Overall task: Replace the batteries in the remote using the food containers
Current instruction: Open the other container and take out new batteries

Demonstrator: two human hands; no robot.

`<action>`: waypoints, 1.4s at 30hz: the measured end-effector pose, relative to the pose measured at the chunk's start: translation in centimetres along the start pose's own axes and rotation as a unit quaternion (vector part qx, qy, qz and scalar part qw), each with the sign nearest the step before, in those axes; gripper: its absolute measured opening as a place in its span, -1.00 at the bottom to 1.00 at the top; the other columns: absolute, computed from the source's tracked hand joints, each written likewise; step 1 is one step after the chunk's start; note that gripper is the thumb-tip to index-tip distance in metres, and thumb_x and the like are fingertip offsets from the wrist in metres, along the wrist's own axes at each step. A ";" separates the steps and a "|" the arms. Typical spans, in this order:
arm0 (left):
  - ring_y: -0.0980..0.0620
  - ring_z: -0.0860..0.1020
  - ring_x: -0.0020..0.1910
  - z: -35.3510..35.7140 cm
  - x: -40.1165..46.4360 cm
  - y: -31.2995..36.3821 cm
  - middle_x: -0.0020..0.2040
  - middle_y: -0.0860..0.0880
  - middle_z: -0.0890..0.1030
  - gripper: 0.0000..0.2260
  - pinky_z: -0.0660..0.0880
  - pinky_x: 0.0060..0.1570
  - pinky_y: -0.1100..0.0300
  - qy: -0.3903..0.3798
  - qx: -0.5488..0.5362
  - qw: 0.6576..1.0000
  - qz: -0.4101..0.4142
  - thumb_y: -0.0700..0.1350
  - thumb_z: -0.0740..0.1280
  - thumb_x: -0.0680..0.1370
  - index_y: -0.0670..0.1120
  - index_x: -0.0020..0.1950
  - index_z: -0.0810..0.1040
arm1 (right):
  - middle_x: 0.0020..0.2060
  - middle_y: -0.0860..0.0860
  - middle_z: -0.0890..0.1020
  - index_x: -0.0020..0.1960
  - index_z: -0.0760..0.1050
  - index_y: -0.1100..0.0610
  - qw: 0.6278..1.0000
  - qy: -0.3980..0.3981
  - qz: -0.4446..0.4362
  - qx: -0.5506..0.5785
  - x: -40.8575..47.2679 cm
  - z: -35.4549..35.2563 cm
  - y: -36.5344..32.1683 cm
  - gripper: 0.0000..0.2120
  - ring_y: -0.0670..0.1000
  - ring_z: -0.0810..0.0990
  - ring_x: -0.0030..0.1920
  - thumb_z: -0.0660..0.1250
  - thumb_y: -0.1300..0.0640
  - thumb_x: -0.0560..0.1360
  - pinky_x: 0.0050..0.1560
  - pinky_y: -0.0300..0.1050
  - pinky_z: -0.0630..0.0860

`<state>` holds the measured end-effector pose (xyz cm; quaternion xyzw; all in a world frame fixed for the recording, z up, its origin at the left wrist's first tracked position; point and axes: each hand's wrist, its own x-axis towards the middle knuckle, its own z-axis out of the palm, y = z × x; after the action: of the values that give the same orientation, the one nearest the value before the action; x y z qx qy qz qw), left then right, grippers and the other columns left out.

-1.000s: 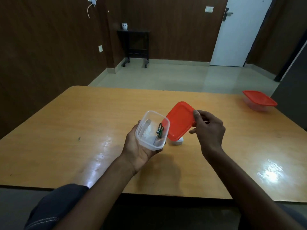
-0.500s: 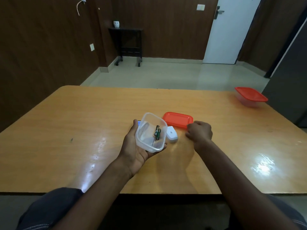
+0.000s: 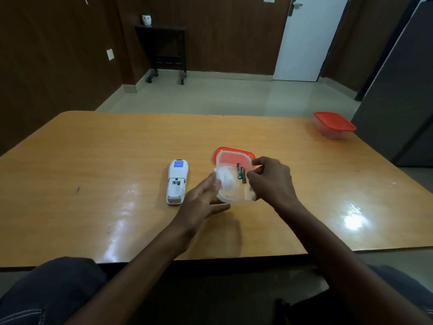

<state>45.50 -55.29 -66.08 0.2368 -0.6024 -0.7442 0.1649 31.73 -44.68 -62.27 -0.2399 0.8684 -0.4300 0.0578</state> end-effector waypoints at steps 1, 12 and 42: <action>-0.02 0.63 0.18 0.4 0.0 -0.4 0.35 -0.03 0.56 -0.60 0.63 0.09 0.08 -0.011 0.027 0.999 0.012 0.04 0.23 0.66 0.01 0.50 0.41 | -0.16 0.08 0.73 0.20 0.61 0.14 0.999 0.019 -0.004 -0.027 0.2 -0.6 0.7 -0.66 0.16 0.72 -0.23 0.30 0.17 0.44 -0.18 0.15 0.69; 0.00 0.61 0.04 2.9 -0.2 -1.8 0.26 0.23 0.51 -0.43 0.61 -0.02 0.09 -0.170 0.080 0.980 -0.062 -0.04 0.39 0.58 -0.01 0.56 0.30 | 0.01 0.07 0.71 0.17 0.63 0.09 0.974 -0.019 -0.014 -0.227 1.6 -3.6 6.0 -0.71 0.19 0.66 -0.01 0.34 0.19 0.47 0.00 -0.04 0.56; -0.04 0.63 0.19 2.2 0.2 -2.4 0.41 0.19 0.44 -0.47 0.61 0.16 0.02 -0.195 0.062 0.978 -0.041 -0.04 0.40 0.55 0.10 0.51 0.37 | 0.52 0.04 0.31 0.24 0.62 -0.13 0.911 -0.092 -0.154 -0.372 3.3 0.4 5.0 -0.72 0.17 0.11 0.55 0.33 -0.10 0.56 0.37 0.28 0.34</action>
<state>44.18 -53.11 -68.12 0.1218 -0.6575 -0.7436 -0.0013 27.10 -43.95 -66.08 -0.4133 0.9086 -0.0551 -0.0227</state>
